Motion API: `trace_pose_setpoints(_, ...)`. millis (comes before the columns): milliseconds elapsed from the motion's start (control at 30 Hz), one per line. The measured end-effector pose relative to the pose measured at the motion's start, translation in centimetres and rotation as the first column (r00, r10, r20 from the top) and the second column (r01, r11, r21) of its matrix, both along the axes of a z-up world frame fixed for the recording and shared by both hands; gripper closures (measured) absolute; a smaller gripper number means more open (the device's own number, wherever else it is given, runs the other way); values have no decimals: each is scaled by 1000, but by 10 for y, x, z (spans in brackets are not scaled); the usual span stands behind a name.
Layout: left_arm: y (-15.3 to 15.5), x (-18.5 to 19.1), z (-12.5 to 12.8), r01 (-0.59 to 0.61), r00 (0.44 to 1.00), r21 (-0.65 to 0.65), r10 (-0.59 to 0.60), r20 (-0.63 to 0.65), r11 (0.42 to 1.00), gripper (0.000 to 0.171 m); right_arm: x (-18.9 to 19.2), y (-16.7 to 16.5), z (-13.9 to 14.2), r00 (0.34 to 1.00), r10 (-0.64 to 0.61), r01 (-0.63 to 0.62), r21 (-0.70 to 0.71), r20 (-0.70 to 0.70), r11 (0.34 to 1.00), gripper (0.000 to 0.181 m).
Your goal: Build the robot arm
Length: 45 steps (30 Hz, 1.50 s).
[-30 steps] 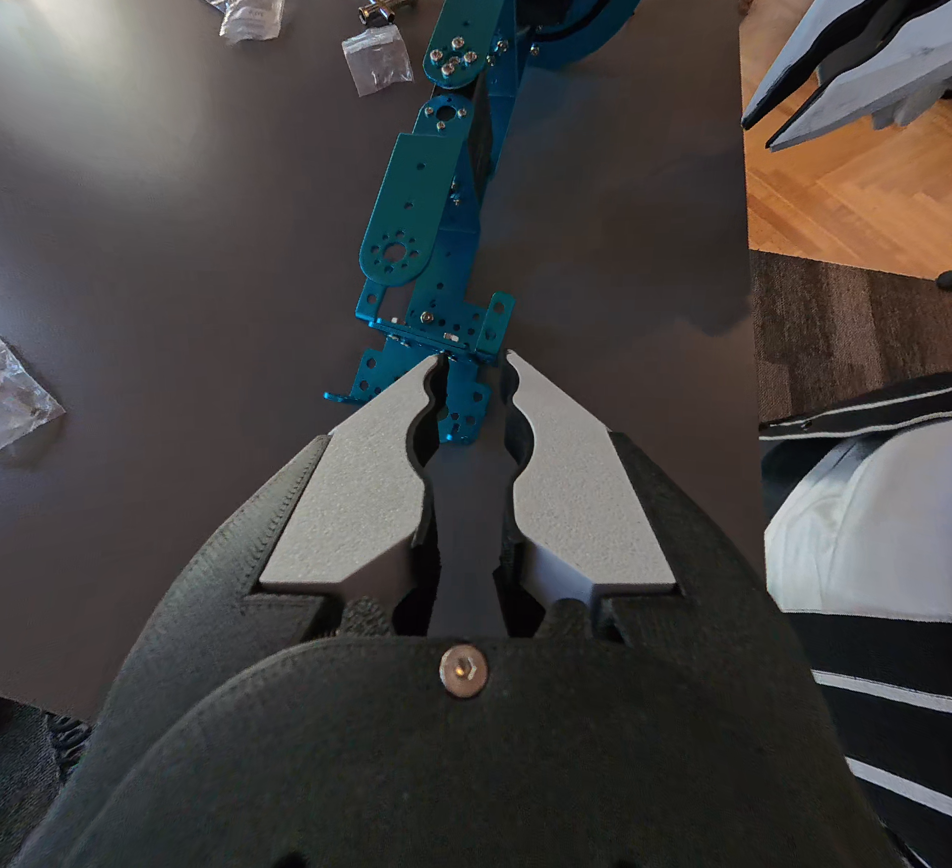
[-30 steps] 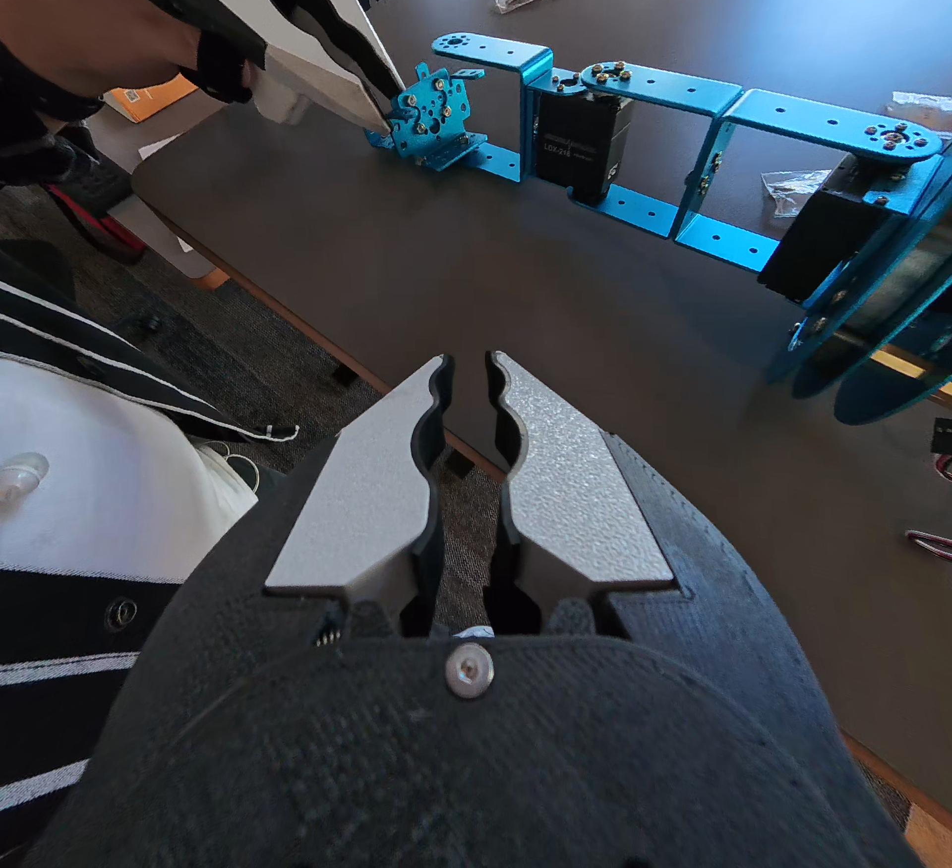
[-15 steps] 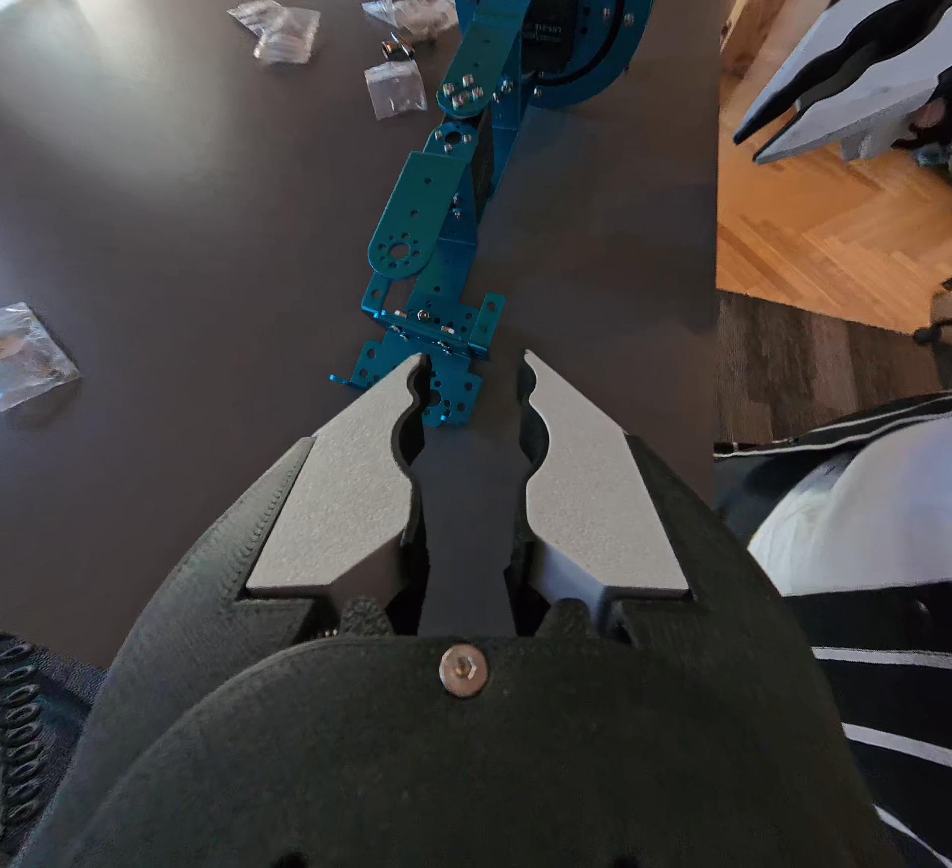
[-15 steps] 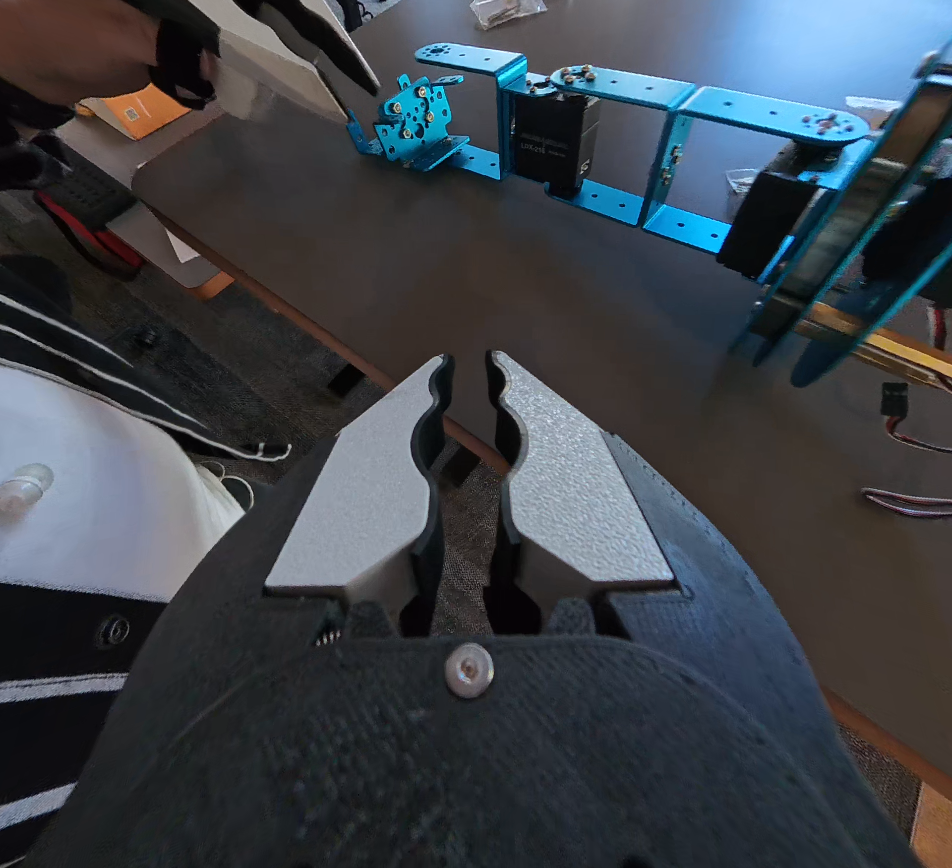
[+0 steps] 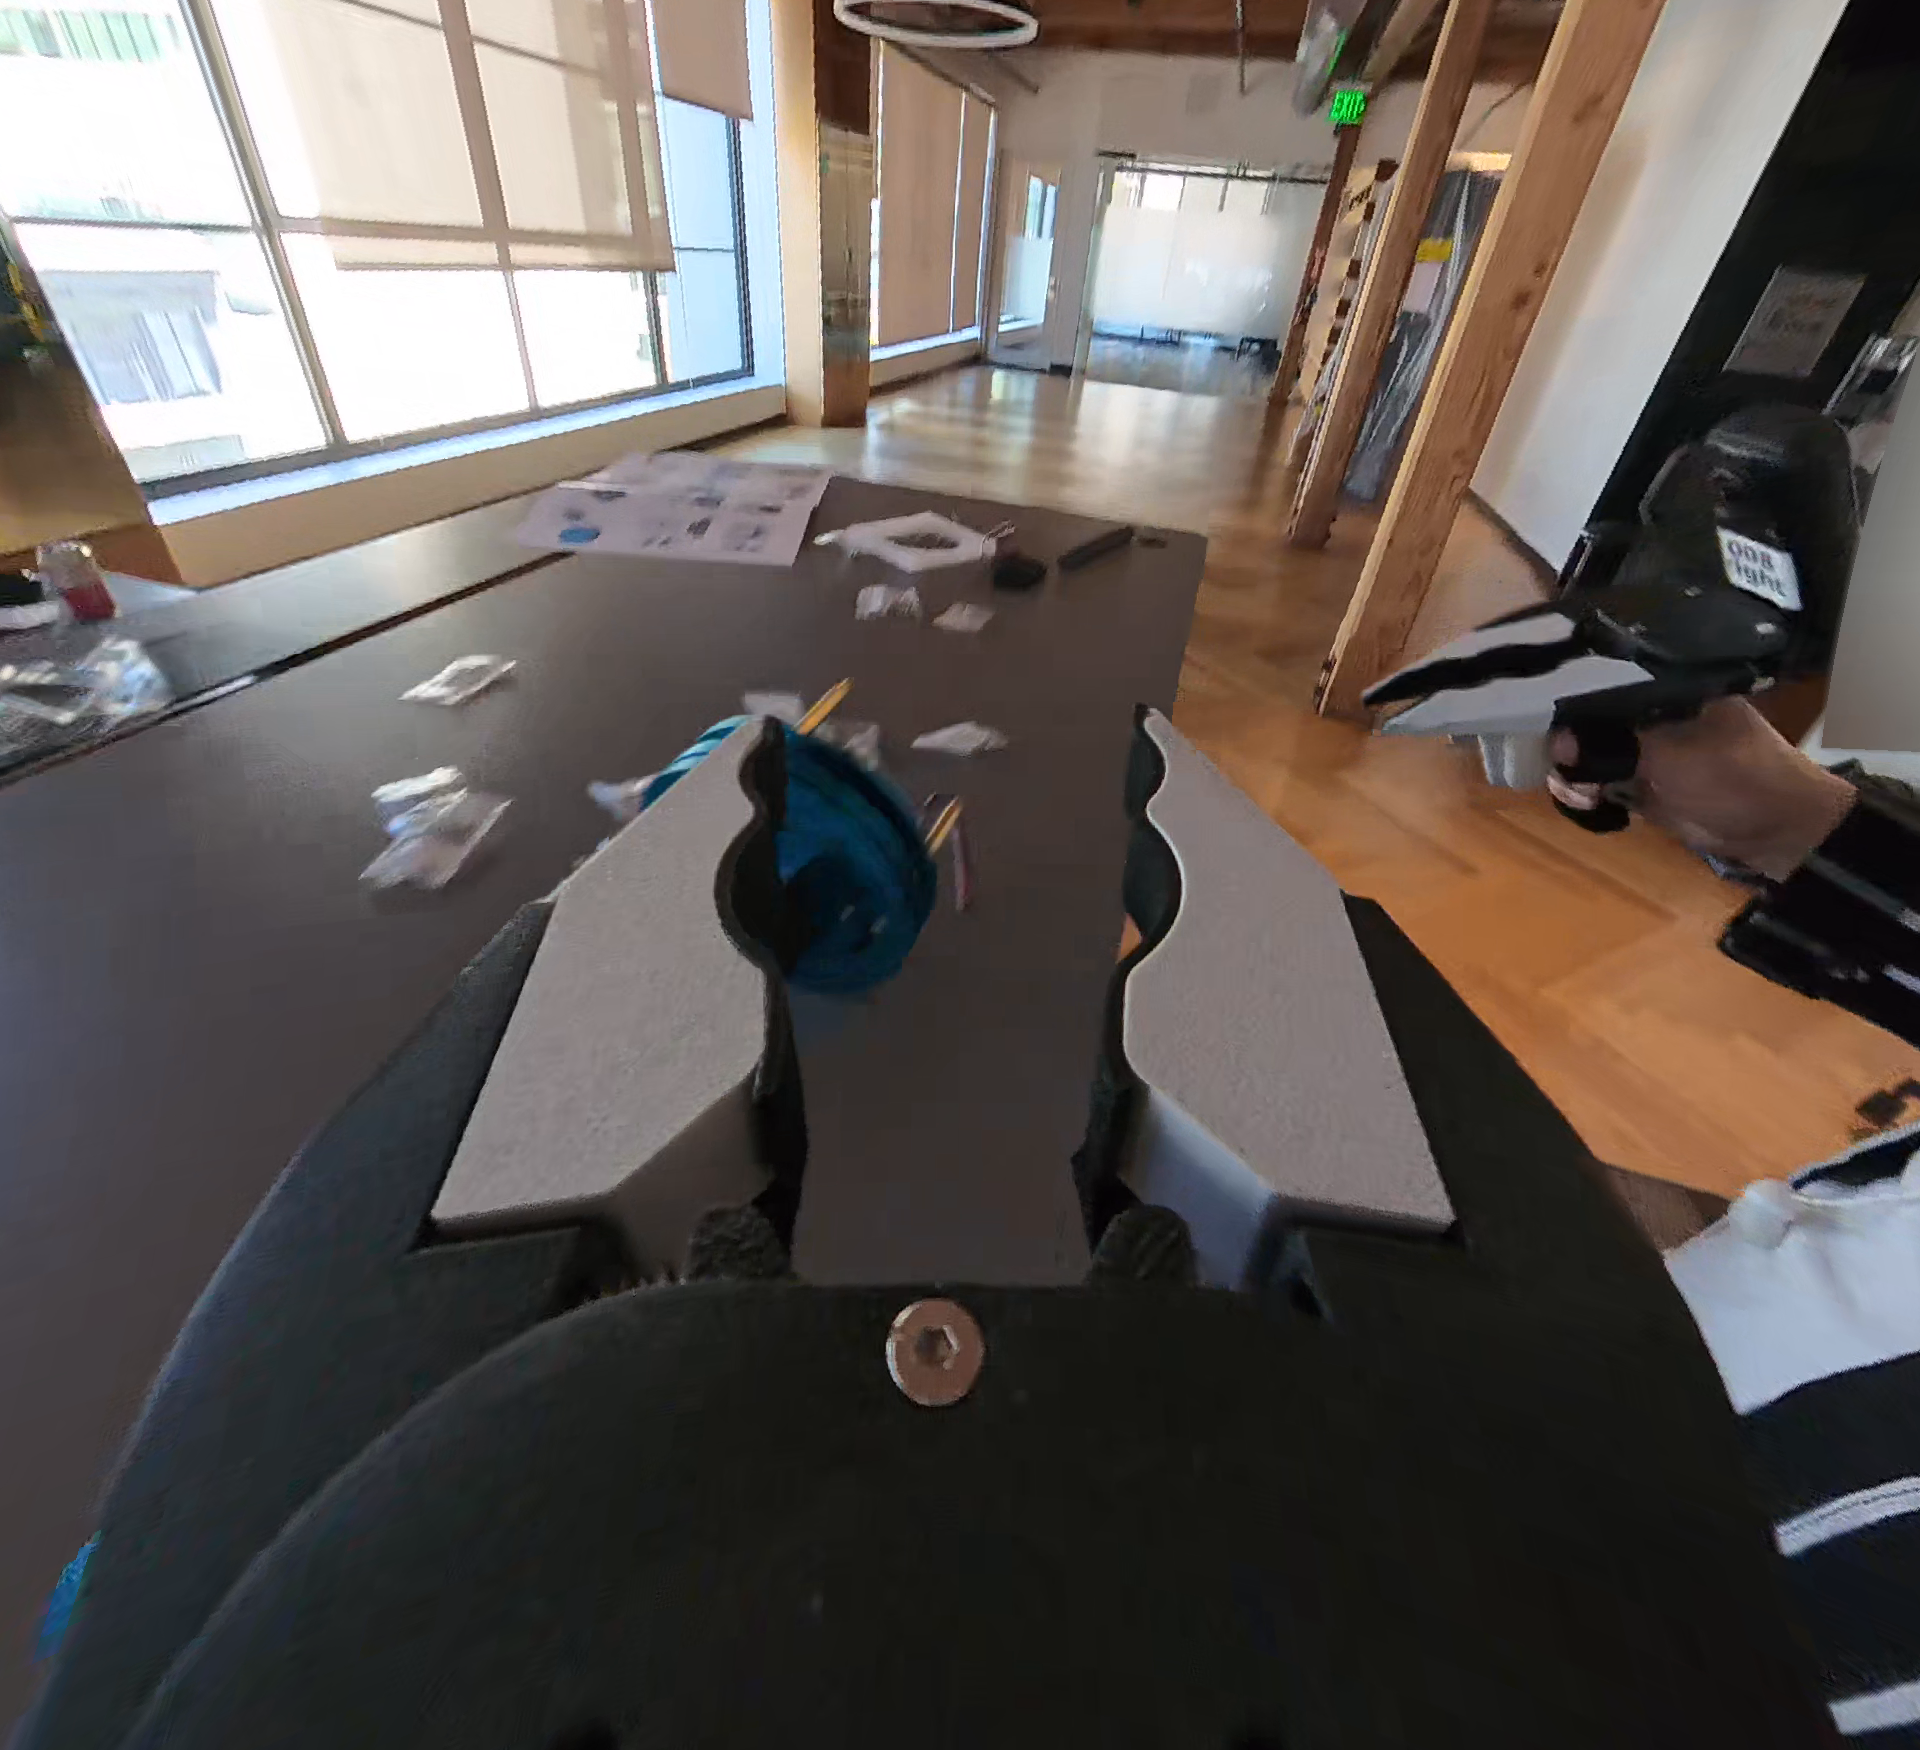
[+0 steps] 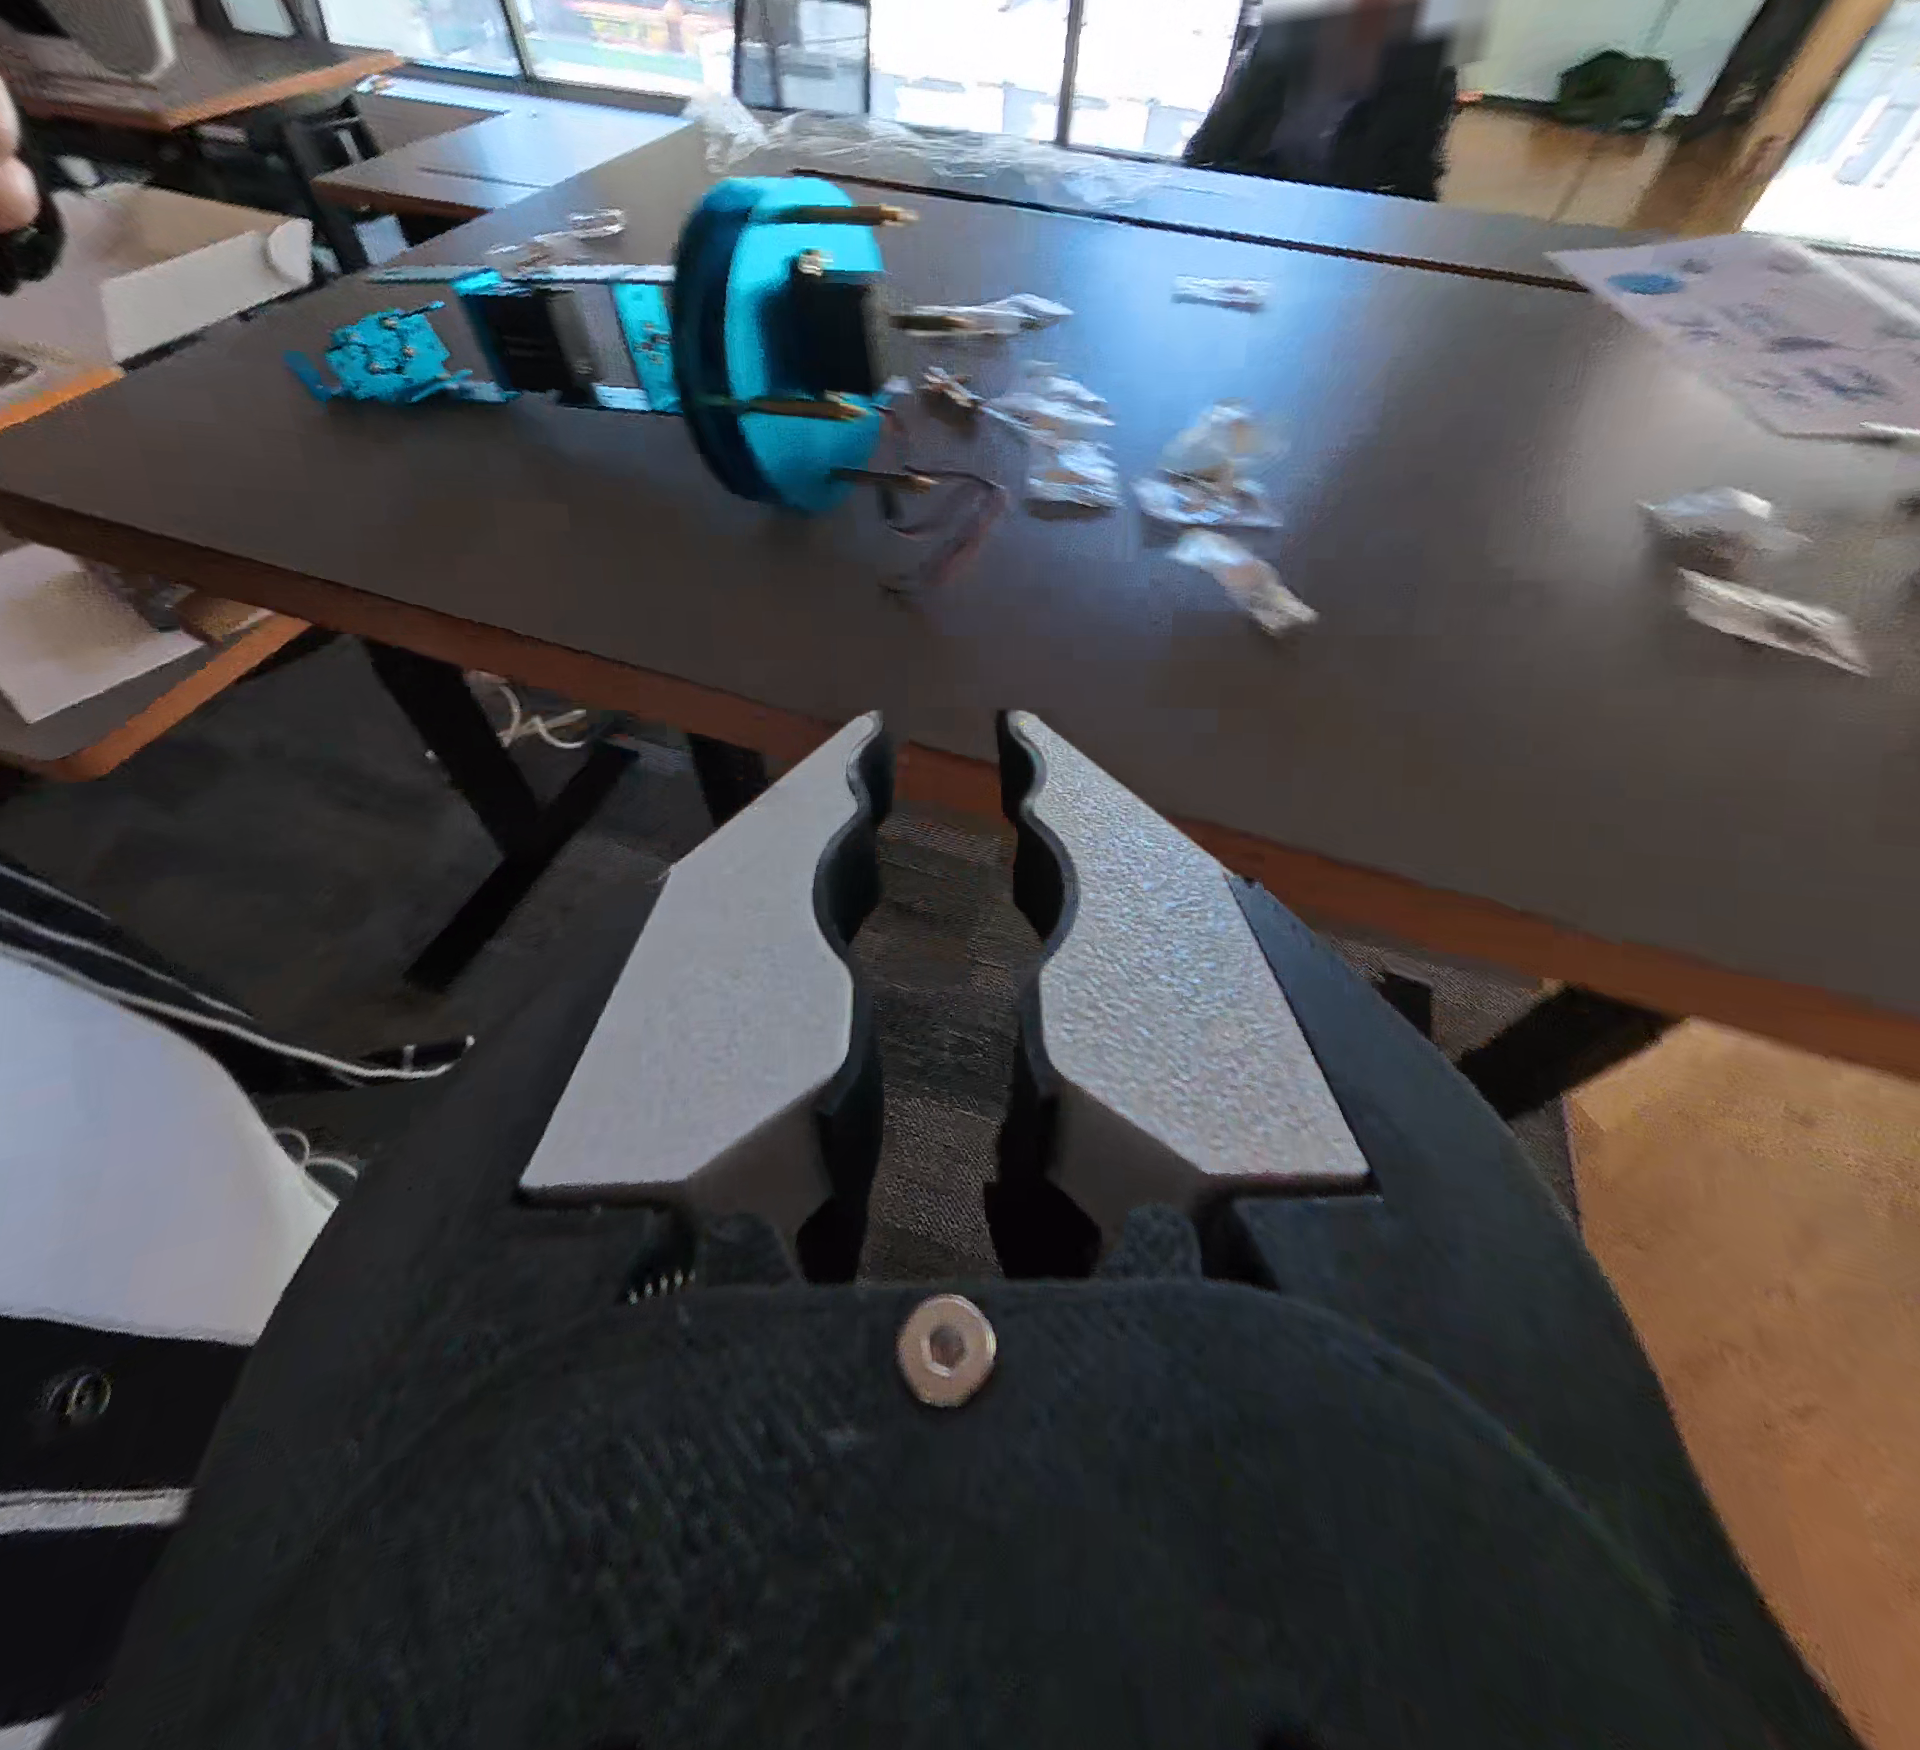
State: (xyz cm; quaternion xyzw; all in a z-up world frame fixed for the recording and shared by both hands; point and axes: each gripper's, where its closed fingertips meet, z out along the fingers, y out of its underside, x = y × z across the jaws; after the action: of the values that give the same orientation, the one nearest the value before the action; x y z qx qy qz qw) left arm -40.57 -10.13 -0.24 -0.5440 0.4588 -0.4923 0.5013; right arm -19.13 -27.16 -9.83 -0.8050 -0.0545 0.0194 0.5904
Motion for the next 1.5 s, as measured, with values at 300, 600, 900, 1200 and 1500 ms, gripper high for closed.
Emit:
trace_pose_setpoints(300, -88, 161, 35, 67, 985, -61, -56, 160, 996, 109, 162, -144, -2, 993, -97, 89, -104, -73, 991, 136)
trace_pose_setpoints(600, -94, 245, 12, 104, 991, -102, -95, 90, 989, 115, 267, -91, 10, 999, -29, 27, -65, -35, 997, 165)
trace_pose_setpoints(900, -45, 297, 8, 97, 992, -48, -92, 88, 994, 142, 363, 30, 22, 980, 113, -87, -154, 166, 984, 181)
trace_pose_setpoints(1200, -25, 328, -8, -191, 981, -49, 189, -32, 980, 133, 483, 185, -8, 867, 418, -280, -427, 273, 860, 162)
trace_pose_setpoints(1500, -70, 378, -16, -540, 840, -109, 543, -2, 835, 132, 525, 248, -82, 628, 755, -420, -734, 190, 534, 164)
